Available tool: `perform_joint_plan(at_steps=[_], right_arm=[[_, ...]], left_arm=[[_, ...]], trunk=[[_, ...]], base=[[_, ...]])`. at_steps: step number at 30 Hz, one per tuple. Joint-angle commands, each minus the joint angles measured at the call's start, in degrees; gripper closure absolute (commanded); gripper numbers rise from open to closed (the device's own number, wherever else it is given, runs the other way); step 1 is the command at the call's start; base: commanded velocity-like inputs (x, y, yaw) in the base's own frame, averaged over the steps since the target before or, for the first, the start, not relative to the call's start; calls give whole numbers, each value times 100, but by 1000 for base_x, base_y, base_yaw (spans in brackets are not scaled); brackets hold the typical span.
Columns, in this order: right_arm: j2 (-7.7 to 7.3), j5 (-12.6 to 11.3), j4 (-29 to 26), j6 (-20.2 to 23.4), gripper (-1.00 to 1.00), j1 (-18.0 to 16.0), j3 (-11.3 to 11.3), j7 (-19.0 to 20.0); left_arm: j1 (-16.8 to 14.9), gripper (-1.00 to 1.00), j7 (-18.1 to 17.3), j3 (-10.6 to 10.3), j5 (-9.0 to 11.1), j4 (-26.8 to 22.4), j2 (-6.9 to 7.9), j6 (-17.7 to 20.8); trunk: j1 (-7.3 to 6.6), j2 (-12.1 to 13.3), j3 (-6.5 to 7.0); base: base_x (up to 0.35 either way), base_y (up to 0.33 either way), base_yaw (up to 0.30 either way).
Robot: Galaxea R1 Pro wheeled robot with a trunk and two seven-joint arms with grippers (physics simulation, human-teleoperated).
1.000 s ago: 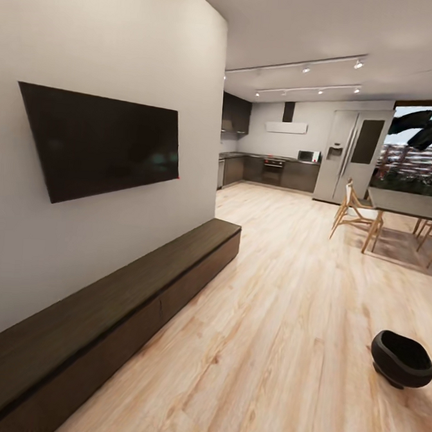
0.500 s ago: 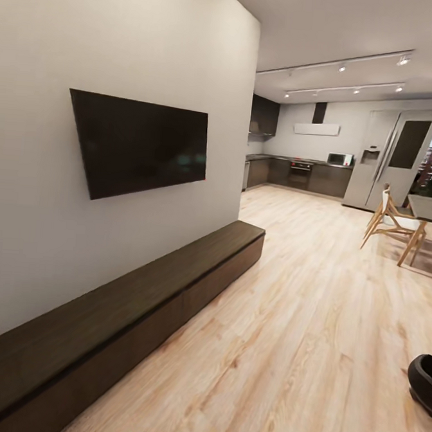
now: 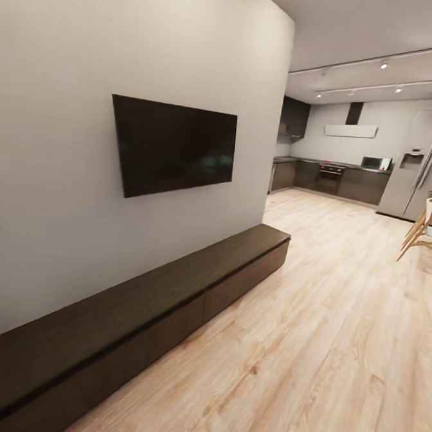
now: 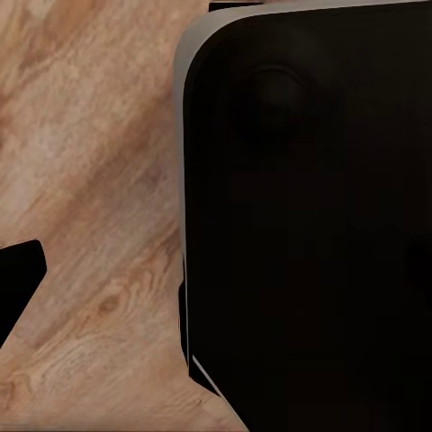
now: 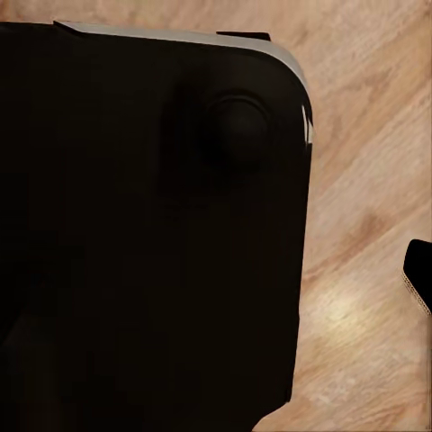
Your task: Place each of the two pumpkins and all three candles from the living room inside a cabinet in the living room (use any cabinet), then make sure every cabinet is closed, and position the cauldron so it is next to a table in the living room.
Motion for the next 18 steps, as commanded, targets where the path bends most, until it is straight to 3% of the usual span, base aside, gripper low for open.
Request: perform_joint_plan(at_steps=[1, 18], right_arm=[[1, 9, 1, -19, -100, -1, 2, -7], [1, 8, 1, -141, -100, -1, 0, -7]], left_arm=[[2, -100, 2, 0, -2, -8, 0, -9], [2, -100, 2, 0, -2, -8, 0, -9]], trunk=[[0, -2, -4], [0, -2, -4]], base=[[0, 0, 263], [0, 0, 263]])
